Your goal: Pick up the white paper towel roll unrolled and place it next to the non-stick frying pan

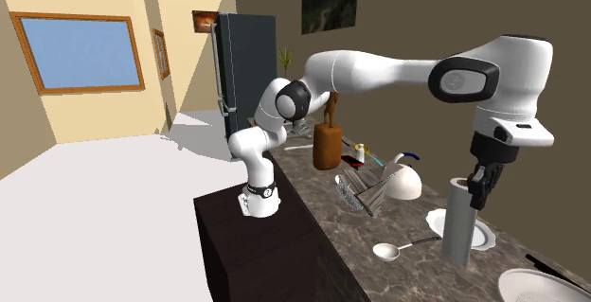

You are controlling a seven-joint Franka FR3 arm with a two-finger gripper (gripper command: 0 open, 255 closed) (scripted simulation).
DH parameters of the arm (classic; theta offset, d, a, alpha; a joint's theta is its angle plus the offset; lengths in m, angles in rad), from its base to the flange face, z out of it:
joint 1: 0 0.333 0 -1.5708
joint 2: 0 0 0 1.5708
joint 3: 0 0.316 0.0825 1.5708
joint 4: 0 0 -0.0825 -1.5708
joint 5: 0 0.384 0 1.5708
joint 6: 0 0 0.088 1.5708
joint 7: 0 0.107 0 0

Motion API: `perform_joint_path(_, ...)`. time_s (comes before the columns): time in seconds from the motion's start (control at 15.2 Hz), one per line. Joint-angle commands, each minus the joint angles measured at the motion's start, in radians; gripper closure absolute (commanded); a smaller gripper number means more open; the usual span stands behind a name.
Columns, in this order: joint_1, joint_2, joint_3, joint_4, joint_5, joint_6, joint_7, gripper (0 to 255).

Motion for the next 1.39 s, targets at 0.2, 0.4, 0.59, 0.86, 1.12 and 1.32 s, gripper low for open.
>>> perform_joint_path(0.2, -0.009, -0.007, 0.0, -0.075, 0.001, 0.069, 0.0, 255)
perform_joint_path(0.4, -0.015, -0.016, 0.0, -0.131, 0.002, 0.115, 0.001, 255)
perform_joint_path(0.59, -0.02, -0.021, 0.0, -0.18, 0.003, 0.159, 0.002, 255)
perform_joint_path(0.86, -0.025, -0.022, -0.001, -0.236, 0.002, 0.214, 0.004, 255)
perform_joint_path(1.12, -0.028, -0.018, -0.002, -0.288, 0.0, 0.27, 0.005, 255)
perform_joint_path(1.32, -0.028, -0.018, -0.002, -0.288, 0.0, 0.27, 0.006, 255)
